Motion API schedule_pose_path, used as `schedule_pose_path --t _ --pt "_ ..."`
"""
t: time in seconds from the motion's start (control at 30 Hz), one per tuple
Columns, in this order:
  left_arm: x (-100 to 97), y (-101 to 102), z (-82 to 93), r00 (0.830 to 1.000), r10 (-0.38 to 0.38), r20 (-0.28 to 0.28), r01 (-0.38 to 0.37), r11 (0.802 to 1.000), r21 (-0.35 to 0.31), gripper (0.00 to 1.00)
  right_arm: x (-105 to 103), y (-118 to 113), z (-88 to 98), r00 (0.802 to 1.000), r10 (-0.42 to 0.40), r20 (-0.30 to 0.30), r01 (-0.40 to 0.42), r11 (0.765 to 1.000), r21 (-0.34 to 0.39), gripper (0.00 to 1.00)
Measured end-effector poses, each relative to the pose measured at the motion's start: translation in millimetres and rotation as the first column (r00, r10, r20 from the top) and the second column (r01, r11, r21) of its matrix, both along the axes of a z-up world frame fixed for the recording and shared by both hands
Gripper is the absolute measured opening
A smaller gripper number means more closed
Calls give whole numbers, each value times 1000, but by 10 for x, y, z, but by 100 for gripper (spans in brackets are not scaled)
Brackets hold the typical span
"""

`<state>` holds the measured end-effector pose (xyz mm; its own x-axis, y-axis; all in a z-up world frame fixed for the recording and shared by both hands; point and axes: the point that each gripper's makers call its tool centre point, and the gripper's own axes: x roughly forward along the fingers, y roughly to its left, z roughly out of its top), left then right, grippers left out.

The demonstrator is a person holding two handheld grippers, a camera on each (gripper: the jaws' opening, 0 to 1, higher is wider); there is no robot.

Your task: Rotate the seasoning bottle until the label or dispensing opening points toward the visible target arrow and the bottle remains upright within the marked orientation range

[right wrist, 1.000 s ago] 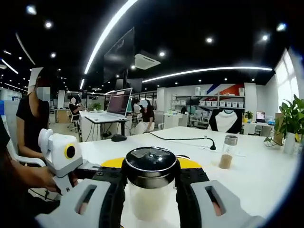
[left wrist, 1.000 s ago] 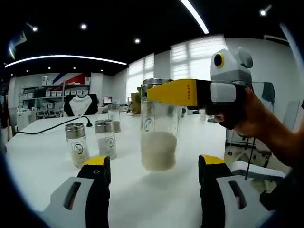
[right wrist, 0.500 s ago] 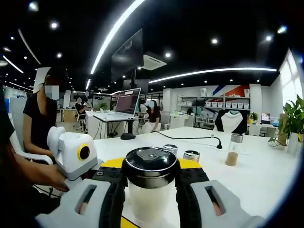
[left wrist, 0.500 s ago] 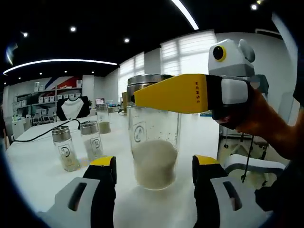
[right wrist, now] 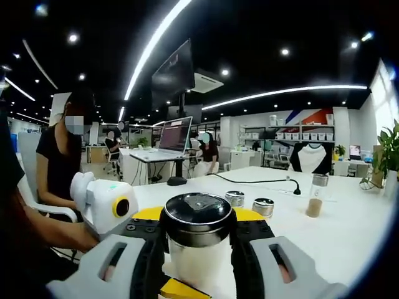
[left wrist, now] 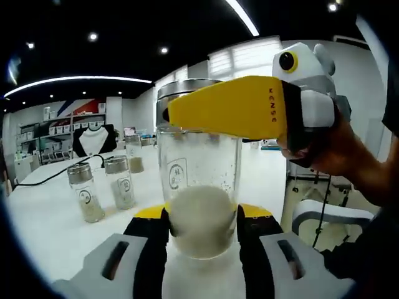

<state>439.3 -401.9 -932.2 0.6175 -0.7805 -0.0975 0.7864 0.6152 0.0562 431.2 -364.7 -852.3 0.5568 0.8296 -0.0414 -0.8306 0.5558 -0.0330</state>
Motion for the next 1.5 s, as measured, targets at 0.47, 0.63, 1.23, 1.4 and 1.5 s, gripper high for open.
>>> schedule_pose_path --t 0.47,0.63,1.23,1.4,1.5 --pt "9 90 25 994 109 -26 -110 993 -34 43 -2 96 28 1000 -7 13 6 1000 10 38" --pt "54 170 15 985 173 -8 -173 985 -15 43 16 170 0 997 -48 68 51 998 -39 39" --pt "81 158 82 985 174 9 -174 984 -40 44 112 117 31 980 -183 75 180 983 45 39" --pt "25 125 93 996 83 16 -82 996 -25 44 79 83 38 991 -126 49 123 991 51 39" --pt "-8 119 135 999 40 25 -39 999 -35 44 27 90 75 997 -65 44 62 996 68 39"
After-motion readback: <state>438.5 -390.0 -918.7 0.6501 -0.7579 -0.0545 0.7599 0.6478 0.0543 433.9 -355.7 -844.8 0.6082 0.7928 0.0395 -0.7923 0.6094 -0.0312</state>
